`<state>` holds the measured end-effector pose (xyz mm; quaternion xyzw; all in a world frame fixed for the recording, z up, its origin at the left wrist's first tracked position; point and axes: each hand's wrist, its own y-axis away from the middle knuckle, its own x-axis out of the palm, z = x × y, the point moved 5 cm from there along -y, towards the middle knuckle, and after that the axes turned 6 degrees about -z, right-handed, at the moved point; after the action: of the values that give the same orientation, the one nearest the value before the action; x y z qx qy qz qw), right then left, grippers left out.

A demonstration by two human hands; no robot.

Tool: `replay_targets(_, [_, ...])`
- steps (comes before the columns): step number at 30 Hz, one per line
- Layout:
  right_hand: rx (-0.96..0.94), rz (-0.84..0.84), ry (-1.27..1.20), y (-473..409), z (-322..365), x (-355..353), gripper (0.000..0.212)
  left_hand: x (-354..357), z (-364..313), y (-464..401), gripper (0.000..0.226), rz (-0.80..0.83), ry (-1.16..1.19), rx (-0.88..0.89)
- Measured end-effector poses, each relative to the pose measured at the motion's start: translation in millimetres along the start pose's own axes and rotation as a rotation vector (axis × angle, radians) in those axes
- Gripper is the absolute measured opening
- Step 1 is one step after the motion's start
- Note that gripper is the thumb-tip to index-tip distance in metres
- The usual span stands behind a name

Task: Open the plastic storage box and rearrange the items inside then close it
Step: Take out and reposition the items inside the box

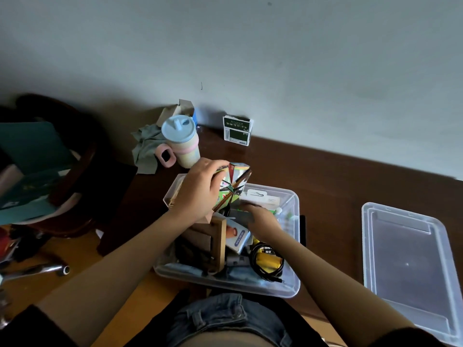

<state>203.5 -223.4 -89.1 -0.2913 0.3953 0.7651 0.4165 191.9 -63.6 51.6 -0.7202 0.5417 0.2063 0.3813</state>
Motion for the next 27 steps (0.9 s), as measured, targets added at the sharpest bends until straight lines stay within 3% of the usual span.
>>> replay_targets(3, [0.016, 0.06, -0.072, -9.7, 9.4, 5.5, 0.037, -8.5, 13.0, -2.5, 0.024, -0.086, 0.09, -0.128])
replay_targets(8, [0.087, 0.287, -0.215, -9.4, 23.6, 18.1, 0.033, -14.2, 39.3, 5.1, 0.026, -0.159, 0.383, -0.5])
replay_targets(11, [0.031, 0.374, -0.102, -6.3, 27.2, 26.6, 0.039, -17.0, 43.0, 8.8, 0.023, -0.171, 0.551, -0.595])
replay_targets(13, [0.029, 0.354, -0.174, -8.2, 26.7, 22.9, 0.042, -16.7, 40.4, 11.2, 0.025, -0.148, 0.656, -0.623])
replay_targets(16, [0.069, 0.242, -0.321, -10.8, 20.6, 7.3, 0.046, -18.4, 34.3, 16.2, 0.028, -0.036, 0.736, -0.547])
replay_targets(22, [-0.085, -0.064, 0.025, 2.8, 8.1, -7.9, 0.055, -15.3, 25.0, 32.9, 0.014, 0.297, 0.515, -0.175])
replay_targets(27, [-0.094, -0.181, -0.166, 16.3, 8.8, -11.6, 0.05, -11.9, 26.5, 47.4, 0.009, 0.416, 0.419, -0.099])
